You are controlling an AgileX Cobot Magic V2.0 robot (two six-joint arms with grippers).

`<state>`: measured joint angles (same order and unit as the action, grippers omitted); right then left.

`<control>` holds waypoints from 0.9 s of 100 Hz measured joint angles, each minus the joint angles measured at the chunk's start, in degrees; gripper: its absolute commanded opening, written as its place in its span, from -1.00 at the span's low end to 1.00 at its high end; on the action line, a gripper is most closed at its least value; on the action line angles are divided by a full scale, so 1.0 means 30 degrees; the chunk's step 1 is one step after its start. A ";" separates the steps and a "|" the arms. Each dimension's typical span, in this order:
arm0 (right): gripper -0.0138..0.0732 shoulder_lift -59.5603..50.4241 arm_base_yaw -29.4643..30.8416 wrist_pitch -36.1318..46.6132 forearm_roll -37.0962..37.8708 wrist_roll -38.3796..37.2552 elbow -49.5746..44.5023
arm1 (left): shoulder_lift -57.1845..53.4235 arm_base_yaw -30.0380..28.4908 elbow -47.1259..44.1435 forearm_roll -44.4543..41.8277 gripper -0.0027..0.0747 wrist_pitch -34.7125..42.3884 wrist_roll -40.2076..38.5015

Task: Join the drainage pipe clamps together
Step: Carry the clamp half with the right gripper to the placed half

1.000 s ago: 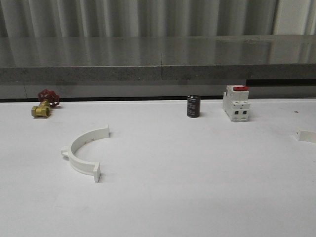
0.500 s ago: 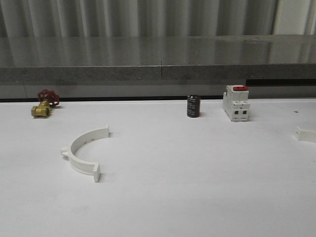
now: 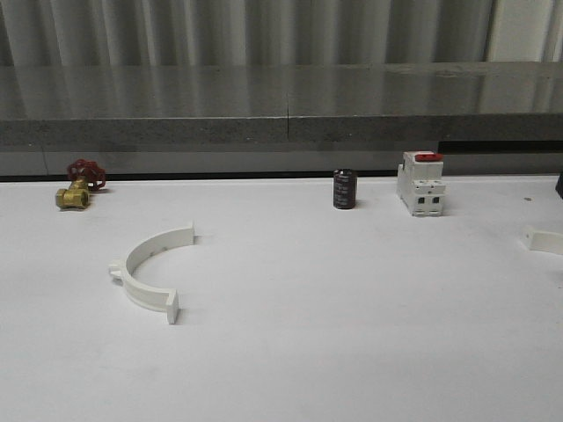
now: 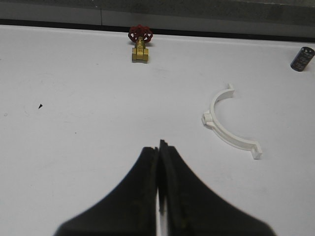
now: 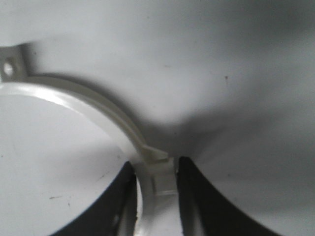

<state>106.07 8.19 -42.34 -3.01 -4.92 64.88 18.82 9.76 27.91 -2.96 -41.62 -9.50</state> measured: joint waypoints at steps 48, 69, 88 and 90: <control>-0.76 -0.0794 -0.0599 -0.0317 -0.0191 -0.0129 0.0375 | 0.0000 0.0000 0.0000 0.0000 -0.99 0.0000 0.0000; -0.76 -0.1812 -0.3272 -0.1028 -0.0266 -0.2191 0.0518 | 0.0000 0.0000 0.0000 0.0000 -0.99 0.0000 0.0000; -0.76 -0.1901 -0.6620 -0.1399 -0.0266 -0.4488 0.0518 | 0.0000 0.0000 0.0000 0.0000 -0.99 0.0000 0.0000; -0.76 -0.1901 -0.6985 -0.1399 -0.0266 -0.4725 0.0518 | 0.0000 0.0000 0.0000 0.0000 -0.99 0.0000 0.0000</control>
<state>100.36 -12.77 -46.54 -3.80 -19.10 66.44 18.82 9.76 27.91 -2.96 -41.62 -9.50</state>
